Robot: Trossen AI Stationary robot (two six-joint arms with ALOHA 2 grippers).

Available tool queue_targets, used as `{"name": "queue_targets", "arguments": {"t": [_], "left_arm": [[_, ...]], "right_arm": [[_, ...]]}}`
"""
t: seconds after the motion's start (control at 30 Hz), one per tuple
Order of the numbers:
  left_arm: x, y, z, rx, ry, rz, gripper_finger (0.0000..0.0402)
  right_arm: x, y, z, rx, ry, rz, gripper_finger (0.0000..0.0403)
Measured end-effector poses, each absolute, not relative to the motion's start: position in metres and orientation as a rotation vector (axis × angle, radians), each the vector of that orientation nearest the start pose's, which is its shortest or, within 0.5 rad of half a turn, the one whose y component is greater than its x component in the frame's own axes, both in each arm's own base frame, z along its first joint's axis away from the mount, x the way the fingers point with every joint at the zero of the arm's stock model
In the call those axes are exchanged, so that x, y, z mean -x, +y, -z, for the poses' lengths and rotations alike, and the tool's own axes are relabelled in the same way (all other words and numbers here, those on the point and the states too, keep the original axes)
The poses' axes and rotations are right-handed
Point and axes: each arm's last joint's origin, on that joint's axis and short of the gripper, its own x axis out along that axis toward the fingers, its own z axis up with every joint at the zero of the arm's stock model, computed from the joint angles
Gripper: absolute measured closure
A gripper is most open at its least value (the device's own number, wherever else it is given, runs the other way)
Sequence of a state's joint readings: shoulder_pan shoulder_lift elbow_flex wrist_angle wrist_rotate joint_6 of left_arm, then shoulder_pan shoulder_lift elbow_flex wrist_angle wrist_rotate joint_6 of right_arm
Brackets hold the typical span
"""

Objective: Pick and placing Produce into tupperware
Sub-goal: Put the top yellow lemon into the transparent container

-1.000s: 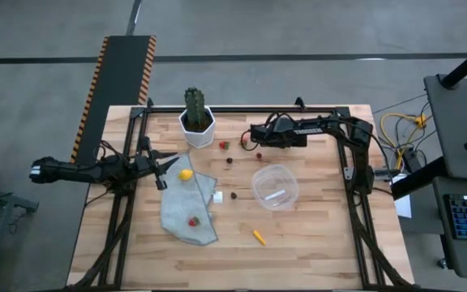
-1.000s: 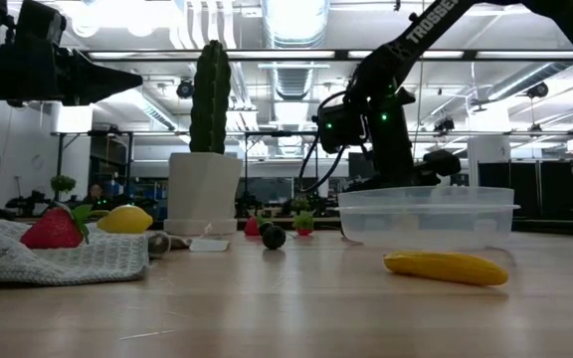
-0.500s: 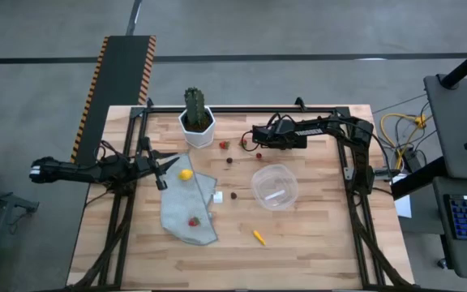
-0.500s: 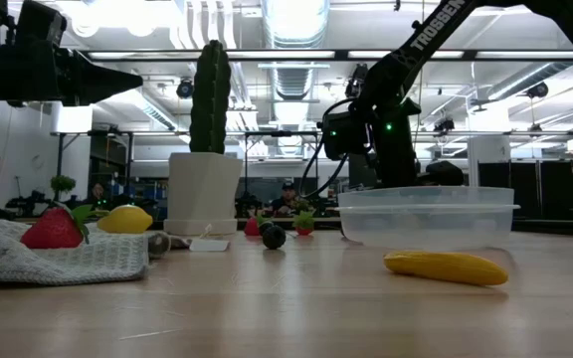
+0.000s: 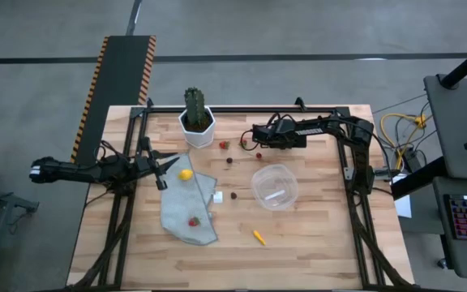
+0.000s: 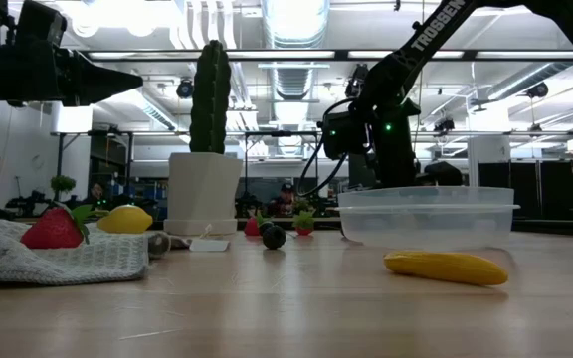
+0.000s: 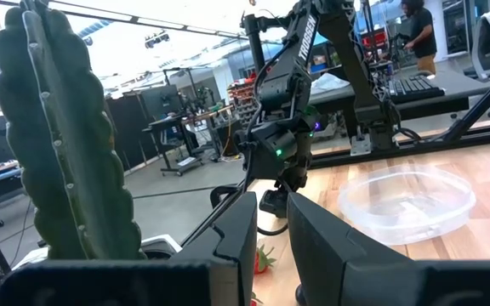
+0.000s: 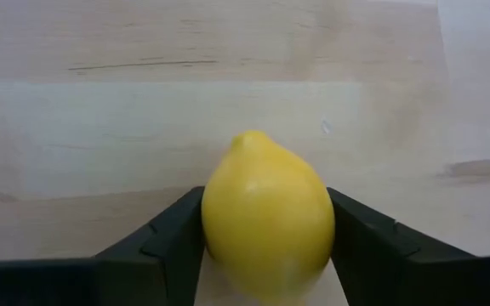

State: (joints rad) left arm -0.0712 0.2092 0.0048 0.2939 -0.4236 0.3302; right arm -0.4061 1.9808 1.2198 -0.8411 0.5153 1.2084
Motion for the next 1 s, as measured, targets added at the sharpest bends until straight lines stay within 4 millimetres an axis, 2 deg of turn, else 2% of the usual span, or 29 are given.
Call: {"name": "queue_targets", "arguments": {"t": [0.4,0.57,0.77,1.0], "left_arm": [[-0.108,0.004,-0.176,-0.304,-0.029,-0.363,0.0345],[-0.108,0.004,-0.176,-0.304,-0.03,-0.363,0.0345],[-0.108,0.004,-0.176,-0.304,-0.032,-0.364,0.0345],[-0.108,0.004,-0.176,-0.303,-0.034,-0.365,0.0345]], "right_arm": [[-0.308,-0.148,-0.129,-0.711,1.036,1.523,0.0207],[-0.308,-0.144,-0.137,-0.692,1.036,1.499,0.0207],[-0.308,-0.134,-0.161,-0.665,0.999,1.432,0.0207],[-0.305,-0.107,-0.209,-0.573,0.942,1.251,0.0207]]}}
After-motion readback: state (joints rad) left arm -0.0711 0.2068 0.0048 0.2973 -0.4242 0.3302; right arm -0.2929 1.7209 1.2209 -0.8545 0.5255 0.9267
